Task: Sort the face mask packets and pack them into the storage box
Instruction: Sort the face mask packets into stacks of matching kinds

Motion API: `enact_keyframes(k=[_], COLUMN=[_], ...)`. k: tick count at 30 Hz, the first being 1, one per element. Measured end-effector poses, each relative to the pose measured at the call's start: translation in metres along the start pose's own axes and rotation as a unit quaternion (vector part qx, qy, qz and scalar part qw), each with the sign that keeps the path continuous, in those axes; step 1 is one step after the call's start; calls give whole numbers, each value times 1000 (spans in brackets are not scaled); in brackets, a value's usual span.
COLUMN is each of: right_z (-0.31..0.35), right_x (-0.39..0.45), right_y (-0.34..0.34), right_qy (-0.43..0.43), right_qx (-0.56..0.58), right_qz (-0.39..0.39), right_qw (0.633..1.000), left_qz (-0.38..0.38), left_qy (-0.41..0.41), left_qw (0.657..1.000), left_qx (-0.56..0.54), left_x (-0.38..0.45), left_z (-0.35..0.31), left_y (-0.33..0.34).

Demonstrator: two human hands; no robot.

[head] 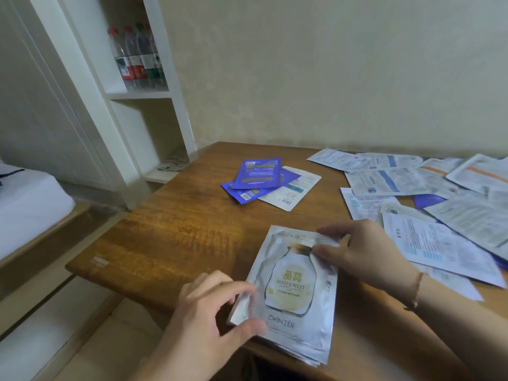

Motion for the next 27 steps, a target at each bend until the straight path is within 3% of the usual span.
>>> enact_keyframes(k=[3, 7, 11, 20, 25, 27], right_z=[4, 11, 7, 0, -3, -6], right_x=[-11, -24, -28, -25, -16, -23], right_y=[0, 13, 19, 26, 21, 6], right_qy=[-133, -250, -258, -266, -276, -261], right_qx=[-117, -152, -158, -131, -155, -126], right_qz=[-49, 144, 174, 146, 141, 103], right_qw=[983, 946, 937, 944, 938, 952], left_qz=[-4, 4, -18, -30, 33, 83], left_qy=[39, 19, 14, -20, -88, -111], left_qw=[997, 996, 997, 992, 982, 973], left_qx=[67, 90, 79, 119, 163, 184], left_x=[-6, -5, -3, 2, 9, 17], left_z=[-3, -3, -3, -11, -17, -20], left_y=[3, 8, 7, 14, 9, 4])
Point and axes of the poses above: each hand's wrist, its own x-axis towards the middle knuckle, its own y-axis out of the palm, z = x × y, the point moved 3 cm from there along x, towards the middle knuckle, and after that the axes turned 14 degrees about -y, right-handed, at the moved point
